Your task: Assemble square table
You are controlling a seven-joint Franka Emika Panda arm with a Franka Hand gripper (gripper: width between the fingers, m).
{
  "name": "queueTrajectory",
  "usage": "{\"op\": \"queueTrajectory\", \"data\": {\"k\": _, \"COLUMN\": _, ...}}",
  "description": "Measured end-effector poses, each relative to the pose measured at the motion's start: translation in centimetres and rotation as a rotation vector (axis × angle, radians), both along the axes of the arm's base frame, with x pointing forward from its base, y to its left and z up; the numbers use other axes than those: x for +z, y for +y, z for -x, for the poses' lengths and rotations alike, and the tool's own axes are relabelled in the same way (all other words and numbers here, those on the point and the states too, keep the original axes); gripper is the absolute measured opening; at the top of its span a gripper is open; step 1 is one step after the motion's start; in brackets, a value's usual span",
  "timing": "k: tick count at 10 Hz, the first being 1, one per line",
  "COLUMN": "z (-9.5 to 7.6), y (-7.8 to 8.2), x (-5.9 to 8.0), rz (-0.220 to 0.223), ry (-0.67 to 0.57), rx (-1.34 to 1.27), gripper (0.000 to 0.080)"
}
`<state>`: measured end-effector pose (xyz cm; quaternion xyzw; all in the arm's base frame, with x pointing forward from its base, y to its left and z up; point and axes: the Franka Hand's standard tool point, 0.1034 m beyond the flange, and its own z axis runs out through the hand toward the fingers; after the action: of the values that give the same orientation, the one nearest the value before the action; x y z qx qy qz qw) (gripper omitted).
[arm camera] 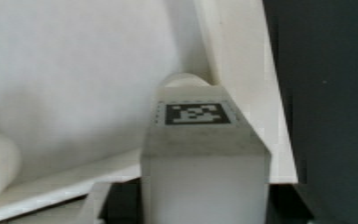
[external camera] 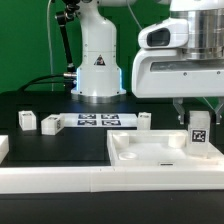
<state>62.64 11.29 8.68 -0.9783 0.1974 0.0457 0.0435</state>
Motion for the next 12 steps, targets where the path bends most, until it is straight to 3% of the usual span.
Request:
{"op": "queueTrajectory", "data": {"k": 7, "z": -0.12, "y": 0.04, "x": -0.01, "rz": 0.053, "ry": 0.049, "rx": -0.608, "gripper": 0.0290}}
{"op": "queueTrajectory", "data": {"k": 11, "z": -0.14, "y": 0.11, "x": -0.07, "rz": 0.055, "ry": 0.049, "rx": -0.630, "gripper": 0.0325}}
{"op": "queueTrajectory", "data": {"k": 12, "z": -0.09, "y": 0.22, "x": -0.08, "rz": 0.055, "ry": 0.047, "rx": -0.596, "gripper": 0.0518}}
